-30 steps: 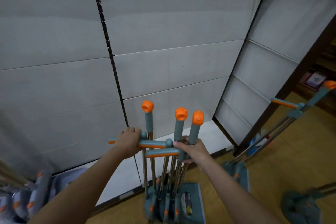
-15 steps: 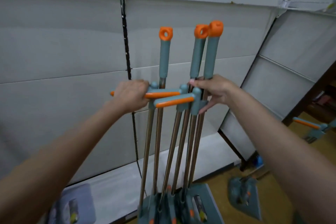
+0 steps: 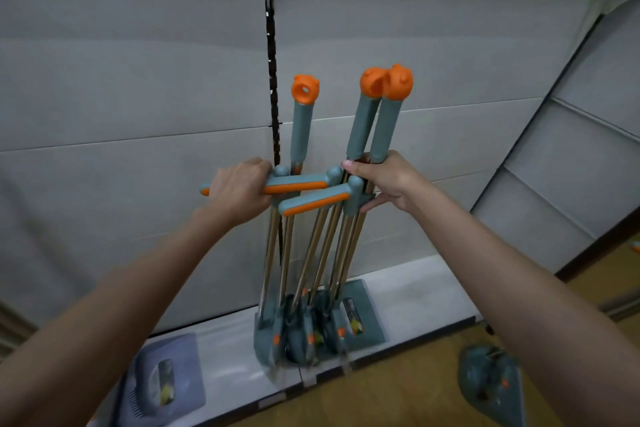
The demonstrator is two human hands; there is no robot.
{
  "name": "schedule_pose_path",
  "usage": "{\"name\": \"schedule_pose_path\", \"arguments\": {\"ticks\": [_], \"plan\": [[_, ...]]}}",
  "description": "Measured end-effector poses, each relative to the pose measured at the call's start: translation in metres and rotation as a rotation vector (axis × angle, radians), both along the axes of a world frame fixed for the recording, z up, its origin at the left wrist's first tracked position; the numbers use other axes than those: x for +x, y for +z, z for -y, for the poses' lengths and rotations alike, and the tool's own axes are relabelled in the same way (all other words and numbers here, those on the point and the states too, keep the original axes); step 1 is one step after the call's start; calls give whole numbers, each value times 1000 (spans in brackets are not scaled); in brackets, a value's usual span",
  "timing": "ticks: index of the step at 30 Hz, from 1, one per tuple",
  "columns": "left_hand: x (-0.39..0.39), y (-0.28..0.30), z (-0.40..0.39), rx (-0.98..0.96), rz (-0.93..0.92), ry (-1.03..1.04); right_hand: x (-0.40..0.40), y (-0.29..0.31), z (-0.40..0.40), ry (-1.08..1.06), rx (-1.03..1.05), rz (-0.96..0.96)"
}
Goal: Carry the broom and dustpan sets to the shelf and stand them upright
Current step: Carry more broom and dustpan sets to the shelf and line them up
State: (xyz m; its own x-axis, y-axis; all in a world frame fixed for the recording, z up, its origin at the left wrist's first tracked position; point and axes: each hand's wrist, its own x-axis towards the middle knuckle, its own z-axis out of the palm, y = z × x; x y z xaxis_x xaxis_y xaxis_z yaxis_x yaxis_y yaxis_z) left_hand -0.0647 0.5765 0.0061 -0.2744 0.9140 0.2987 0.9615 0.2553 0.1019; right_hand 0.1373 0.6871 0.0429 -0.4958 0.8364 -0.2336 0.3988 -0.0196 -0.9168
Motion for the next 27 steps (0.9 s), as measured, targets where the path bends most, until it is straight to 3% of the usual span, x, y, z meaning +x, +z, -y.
{"name": "schedule_pose_path", "arguments": {"ticks": [9, 15, 19, 27], "plan": [[-30, -17, -11, -93, 132, 158, -50, -28, -26, 21, -64, -65], [-62, -6, 5, -170, 233, 266, -83, -26, -27, 145, -81, -41], [-66, -12, 12, -191, 195, 235, -89, -27, -26, 160, -58, -31], [-49, -12, 15, 40, 280, 229, -89, -38, -24, 103, -13, 8]]}}
